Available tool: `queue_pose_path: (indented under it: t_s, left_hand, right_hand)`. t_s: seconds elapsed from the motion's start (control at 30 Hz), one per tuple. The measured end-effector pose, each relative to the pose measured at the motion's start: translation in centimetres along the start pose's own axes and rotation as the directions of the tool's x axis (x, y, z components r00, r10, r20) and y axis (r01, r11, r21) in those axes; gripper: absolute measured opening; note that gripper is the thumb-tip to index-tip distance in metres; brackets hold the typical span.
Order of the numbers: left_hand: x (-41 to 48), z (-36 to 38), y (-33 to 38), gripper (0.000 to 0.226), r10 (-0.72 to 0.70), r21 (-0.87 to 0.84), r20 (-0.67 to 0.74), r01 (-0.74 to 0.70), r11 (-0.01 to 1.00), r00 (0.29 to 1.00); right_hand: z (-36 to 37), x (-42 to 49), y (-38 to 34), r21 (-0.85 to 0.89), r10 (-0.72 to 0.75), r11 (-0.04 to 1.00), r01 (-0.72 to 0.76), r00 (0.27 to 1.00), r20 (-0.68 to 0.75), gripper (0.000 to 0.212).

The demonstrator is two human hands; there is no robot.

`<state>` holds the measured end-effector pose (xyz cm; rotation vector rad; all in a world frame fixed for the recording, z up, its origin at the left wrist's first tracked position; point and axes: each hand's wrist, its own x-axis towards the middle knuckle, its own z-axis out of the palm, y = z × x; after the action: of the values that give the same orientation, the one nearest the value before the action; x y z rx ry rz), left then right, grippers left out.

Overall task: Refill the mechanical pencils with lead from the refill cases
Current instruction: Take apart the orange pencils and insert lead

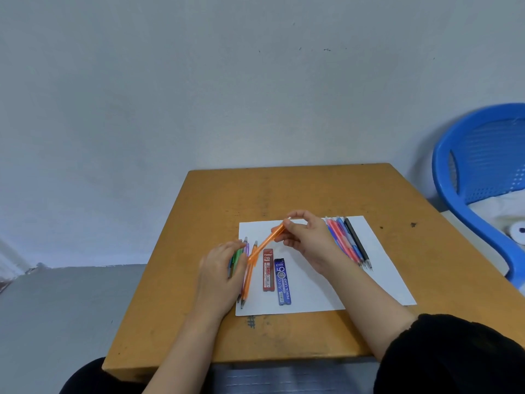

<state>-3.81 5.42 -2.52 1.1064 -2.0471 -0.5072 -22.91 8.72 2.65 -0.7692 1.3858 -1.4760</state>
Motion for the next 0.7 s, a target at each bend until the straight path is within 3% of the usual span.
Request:
queue_pose_path:
  t_s: [0.23,0.4,0.57,0.7]
  left_hand:
    - [-0.3,0.4,-0.2,0.043,0.163,0.098,-0.065,-0.156,0.983,0.984]
    - [-0.2,0.4,-0.3,0.043,0.235,0.165,-0.124,-0.213,0.963,0.964]
    - [-0.2,0.3,-0.7,0.040,0.221,0.183,-0.157,-0.191,0.964,0.963]
    - [-0.1,0.3,-0.7,0.051,0.213,0.170,-0.183,-0.182,0.968,0.960]
  right_hand:
    - [-0.9,-0.1,0.9,0.240,0.086,0.966,-0.090,0.996,0.030,0.007]
    - [-1.4,-0.4,1.0,0.319,0.133,0.935,-0.152,0.988,0.081,0.008]
    - [-1.6,-0.2,0.7,0.327,0.151,0.929,-0.174,0.984,0.093,0.011]
    - [-1.5,0.0,0.7,0.353,0.135,0.922,-0.157,0.987,0.088,0.010]
